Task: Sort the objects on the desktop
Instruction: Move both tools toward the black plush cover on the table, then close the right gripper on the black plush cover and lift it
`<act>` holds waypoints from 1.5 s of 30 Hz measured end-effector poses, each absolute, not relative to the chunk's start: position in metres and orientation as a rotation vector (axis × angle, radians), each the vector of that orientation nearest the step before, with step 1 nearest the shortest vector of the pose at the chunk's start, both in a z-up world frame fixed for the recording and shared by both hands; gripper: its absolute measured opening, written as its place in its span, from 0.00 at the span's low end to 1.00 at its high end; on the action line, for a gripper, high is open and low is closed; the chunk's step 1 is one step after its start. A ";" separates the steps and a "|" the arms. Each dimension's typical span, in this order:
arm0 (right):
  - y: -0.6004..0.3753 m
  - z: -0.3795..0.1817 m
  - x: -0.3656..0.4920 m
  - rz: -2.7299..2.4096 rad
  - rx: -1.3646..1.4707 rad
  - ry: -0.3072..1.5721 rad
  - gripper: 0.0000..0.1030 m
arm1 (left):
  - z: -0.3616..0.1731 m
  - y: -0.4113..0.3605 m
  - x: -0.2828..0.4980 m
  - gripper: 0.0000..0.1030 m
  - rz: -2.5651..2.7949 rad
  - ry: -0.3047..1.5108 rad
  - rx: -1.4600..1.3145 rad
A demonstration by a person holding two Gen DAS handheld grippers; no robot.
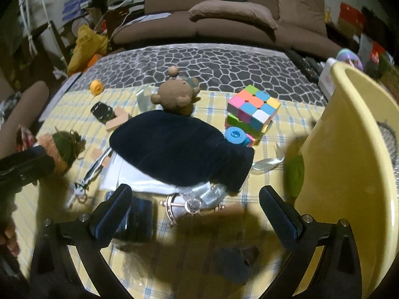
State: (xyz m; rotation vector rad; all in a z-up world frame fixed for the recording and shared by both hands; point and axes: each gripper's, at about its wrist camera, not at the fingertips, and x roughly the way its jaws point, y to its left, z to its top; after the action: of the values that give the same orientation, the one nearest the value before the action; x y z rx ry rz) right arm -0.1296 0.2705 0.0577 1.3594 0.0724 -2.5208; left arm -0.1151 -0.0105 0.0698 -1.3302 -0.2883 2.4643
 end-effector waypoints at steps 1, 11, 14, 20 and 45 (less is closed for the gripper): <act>0.273 0.057 -0.132 -2.506 1.365 0.041 1.00 | 0.069 -0.008 -0.120 1.00 2.455 -0.295 -1.321; 0.275 0.051 -0.138 -2.502 1.417 -0.019 0.99 | 0.058 0.025 -0.166 1.00 2.395 -0.260 -1.296; 0.275 0.051 -0.139 -2.495 1.412 -0.030 0.94 | 0.053 0.033 -0.174 1.00 2.367 -0.235 -1.302; 0.281 0.045 -0.144 -2.489 1.450 -0.088 0.74 | 0.044 0.047 -0.182 0.82 2.341 -0.228 -1.325; 0.271 0.039 -0.147 -2.475 1.395 -0.081 0.36 | 0.026 0.071 -0.185 0.51 2.333 -0.138 -1.324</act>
State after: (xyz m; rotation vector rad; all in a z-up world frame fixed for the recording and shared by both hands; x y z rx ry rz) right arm -0.1468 0.2706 0.0395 1.3945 -0.0811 -2.4750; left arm -0.1852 0.0709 0.0265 -1.3240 -0.1381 2.3334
